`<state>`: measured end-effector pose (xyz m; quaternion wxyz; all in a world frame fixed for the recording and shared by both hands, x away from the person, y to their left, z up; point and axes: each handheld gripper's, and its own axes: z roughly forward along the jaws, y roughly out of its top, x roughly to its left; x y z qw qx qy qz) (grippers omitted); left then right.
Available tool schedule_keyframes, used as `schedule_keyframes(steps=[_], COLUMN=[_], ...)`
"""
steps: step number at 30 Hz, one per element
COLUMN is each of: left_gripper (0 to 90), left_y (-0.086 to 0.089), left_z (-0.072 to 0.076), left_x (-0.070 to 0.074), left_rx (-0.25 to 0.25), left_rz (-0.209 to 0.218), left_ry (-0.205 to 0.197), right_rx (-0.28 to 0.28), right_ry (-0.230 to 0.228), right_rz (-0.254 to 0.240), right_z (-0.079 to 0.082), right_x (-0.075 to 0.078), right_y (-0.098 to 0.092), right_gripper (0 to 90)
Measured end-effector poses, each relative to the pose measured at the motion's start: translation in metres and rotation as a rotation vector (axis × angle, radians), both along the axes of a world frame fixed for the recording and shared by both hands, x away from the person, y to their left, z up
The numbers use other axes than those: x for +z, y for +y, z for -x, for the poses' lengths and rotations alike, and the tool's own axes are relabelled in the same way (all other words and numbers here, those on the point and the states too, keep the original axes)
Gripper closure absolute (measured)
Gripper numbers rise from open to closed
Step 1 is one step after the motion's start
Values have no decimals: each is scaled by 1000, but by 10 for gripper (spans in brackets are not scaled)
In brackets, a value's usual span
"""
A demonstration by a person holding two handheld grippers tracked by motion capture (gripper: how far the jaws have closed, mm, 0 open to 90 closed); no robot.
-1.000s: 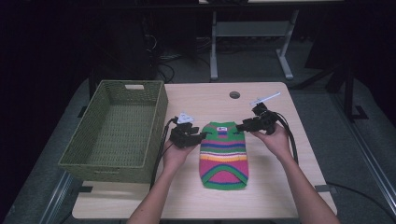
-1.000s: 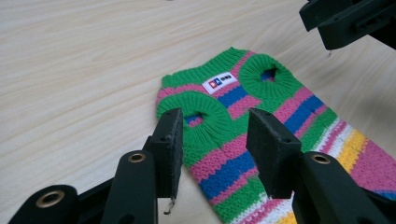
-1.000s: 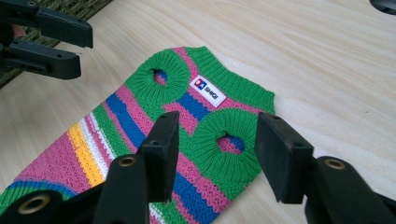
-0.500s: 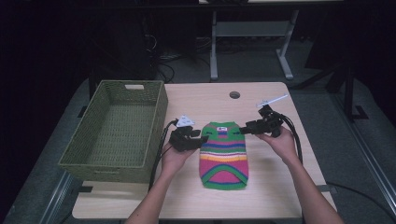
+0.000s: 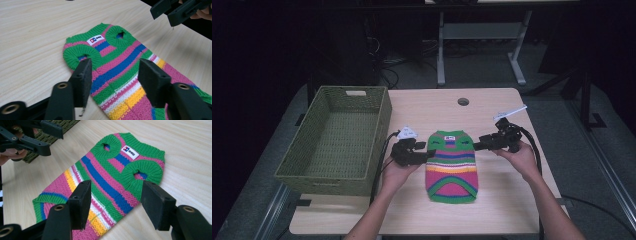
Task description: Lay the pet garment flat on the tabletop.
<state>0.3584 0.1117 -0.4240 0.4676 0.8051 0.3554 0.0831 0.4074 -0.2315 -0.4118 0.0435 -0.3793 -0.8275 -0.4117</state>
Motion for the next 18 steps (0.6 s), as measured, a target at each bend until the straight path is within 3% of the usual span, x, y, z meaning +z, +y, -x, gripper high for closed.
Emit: schedule_keyframes(steps=[3, 18], left_gripper=[380, 319], left_y=[2, 5], left_z=[2, 17], left_x=[0, 1], left_rx=[-17, -47], left_rz=[5, 25], left_ry=[12, 16], right_rx=[19, 44], right_ry=[7, 11], right_rz=[-12, -13], right_z=[4, 18], right_x=[0, -1], right_y=[-3, -13], right_gripper=[391, 350])
